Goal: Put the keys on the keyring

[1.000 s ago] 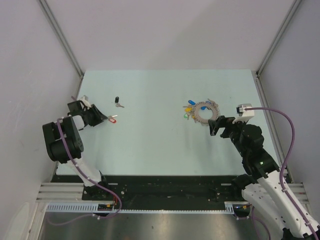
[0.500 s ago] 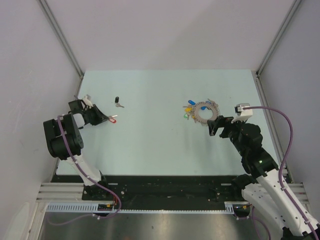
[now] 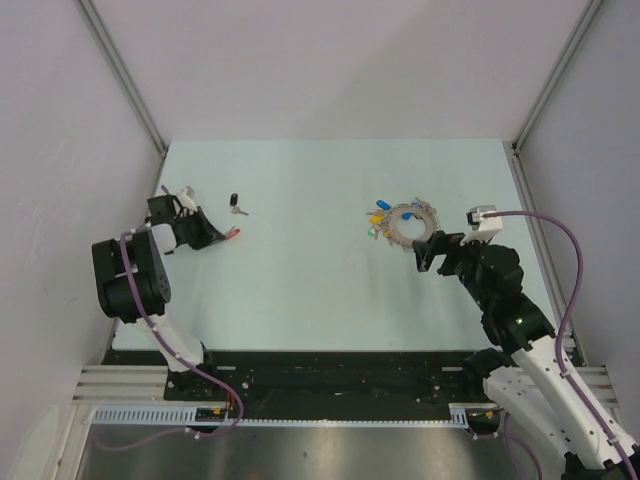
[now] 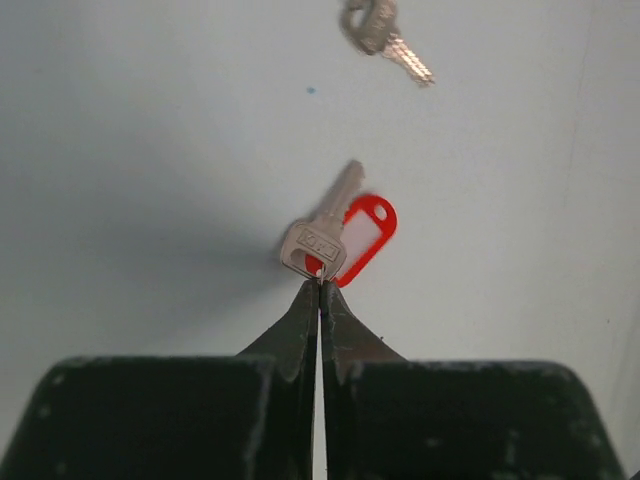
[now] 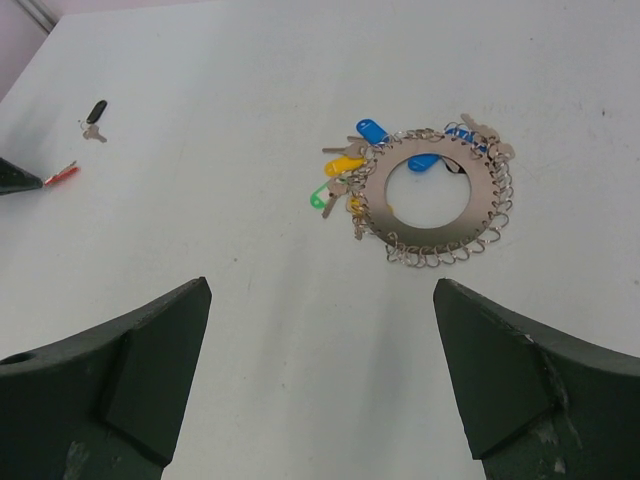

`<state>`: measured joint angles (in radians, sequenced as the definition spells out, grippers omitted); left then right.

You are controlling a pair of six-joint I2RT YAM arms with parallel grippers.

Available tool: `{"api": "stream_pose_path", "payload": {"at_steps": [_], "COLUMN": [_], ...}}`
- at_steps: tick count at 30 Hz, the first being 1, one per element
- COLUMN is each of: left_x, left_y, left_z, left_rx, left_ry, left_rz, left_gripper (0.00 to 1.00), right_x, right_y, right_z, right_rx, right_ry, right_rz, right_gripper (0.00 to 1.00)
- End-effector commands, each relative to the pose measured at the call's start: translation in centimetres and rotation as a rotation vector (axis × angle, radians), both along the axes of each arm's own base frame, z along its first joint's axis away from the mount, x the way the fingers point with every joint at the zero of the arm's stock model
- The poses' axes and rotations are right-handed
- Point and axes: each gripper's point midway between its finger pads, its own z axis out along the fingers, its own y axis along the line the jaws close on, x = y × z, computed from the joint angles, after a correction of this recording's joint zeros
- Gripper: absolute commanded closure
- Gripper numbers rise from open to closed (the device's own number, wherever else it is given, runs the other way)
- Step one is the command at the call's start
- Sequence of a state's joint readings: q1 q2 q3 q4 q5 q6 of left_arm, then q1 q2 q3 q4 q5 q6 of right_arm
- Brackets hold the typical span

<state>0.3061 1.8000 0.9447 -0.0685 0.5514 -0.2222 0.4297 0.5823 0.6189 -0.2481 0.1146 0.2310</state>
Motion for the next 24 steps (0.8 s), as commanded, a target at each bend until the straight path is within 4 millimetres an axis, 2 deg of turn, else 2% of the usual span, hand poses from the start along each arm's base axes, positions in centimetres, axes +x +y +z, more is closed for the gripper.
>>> {"api": "stream_pose_path", "payload": {"at_steps": [1, 2, 3, 5, 6, 8, 9, 11, 12, 14, 15, 16, 17, 18, 19, 20, 21, 24], "left_x": [0.9, 0.8, 0.5, 0.1, -0.4, -1.0, -1.6, -2.3, -3.0, -3.8, -4.7, -5.2, -6.6, -6.7, -7.2, -8.4, -8.7, -10.0], "left_y": [-4.7, -5.5, -7.7, -10.0, -12.7, -15.1, -17.8, -20.4, -23.3, -26.3, -29.3, -30.8, -33.2, -34.8, -36.0, -37.6, -38.5, -39.4], "left_z": [5.8, 6.1, 7.2, 7.9, 8.5, 9.1, 9.4, 9.8, 10.2, 9.6, 10.3, 9.2, 9.3, 9.8, 9.6, 8.6, 8.5, 6.1], "left_rx": [0.068, 0.091, 0.103, 0.126, 0.14, 0.157, 0.171, 0.185, 0.194, 0.199, 0.193, 0.192, 0.182, 0.172, 0.156, 0.149, 0.141, 0.149], "left_ry": [-0.145, -0.151, -0.173, -0.19, -0.202, -0.215, -0.23, -0.244, -0.261, -0.252, -0.285, -0.265, -0.275, -0.3, -0.301, -0.288, -0.301, -0.261], "left_rz": [-0.159, -0.181, -0.234, -0.291, -0.35, -0.402, -0.462, -0.521, -0.582, -0.65, -0.71, -0.745, -0.806, -0.83, -0.851, -0.896, -0.91, -0.941], "left_gripper": [1.0, 1.0, 1.0, 0.99, 1.0, 1.0, 1.0, 1.0, 0.99, 1.0, 1.0, 1.0, 1.0, 1.0, 1.0, 1.0, 1.0, 0.99], "right_x": [0.3, 0.3, 0.3, 0.3, 0.3, 0.3, 0.3, 0.4, 0.3, 0.4, 0.4, 0.4, 0.4, 0.3, 0.4, 0.3, 0.3, 0.3], "right_y": [0.4, 0.5, 0.5, 0.6, 0.7, 0.7, 0.7, 0.8, 0.8, 0.9, 0.9, 0.9, 0.9, 0.9, 0.8, 0.9, 0.7, 0.7], "right_z": [1.1, 1.1, 1.0, 1.0, 1.0, 0.9, 1.0, 0.9, 0.8, 0.7, 0.7, 0.5, 0.5, 0.5, 0.5, 0.5, 0.6, 0.5], "right_rx": [0.011, 0.009, 0.008, 0.01, 0.01, 0.011, 0.011, 0.01, 0.007, 0.008, 0.007, 0.008, 0.006, 0.007, 0.006, 0.007, 0.005, 0.003], "right_ry": [-0.047, -0.049, -0.047, -0.044, -0.042, -0.039, -0.04, -0.036, -0.032, -0.025, -0.022, -0.017, -0.016, -0.013, -0.013, -0.011, -0.012, -0.004], "right_rz": [0.022, 0.027, 0.025, 0.034, 0.037, 0.038, 0.038, 0.041, 0.044, 0.045, 0.045, 0.045, 0.044, 0.043, 0.042, 0.043, 0.039, 0.037], "right_gripper": [0.0, 0.0, 0.0, 0.0, 0.0, 0.0, 0.0, 0.0, 0.0, 0.0, 0.0, 0.0, 0.0, 0.0, 0.0, 0.0, 0.0, 0.0]}}
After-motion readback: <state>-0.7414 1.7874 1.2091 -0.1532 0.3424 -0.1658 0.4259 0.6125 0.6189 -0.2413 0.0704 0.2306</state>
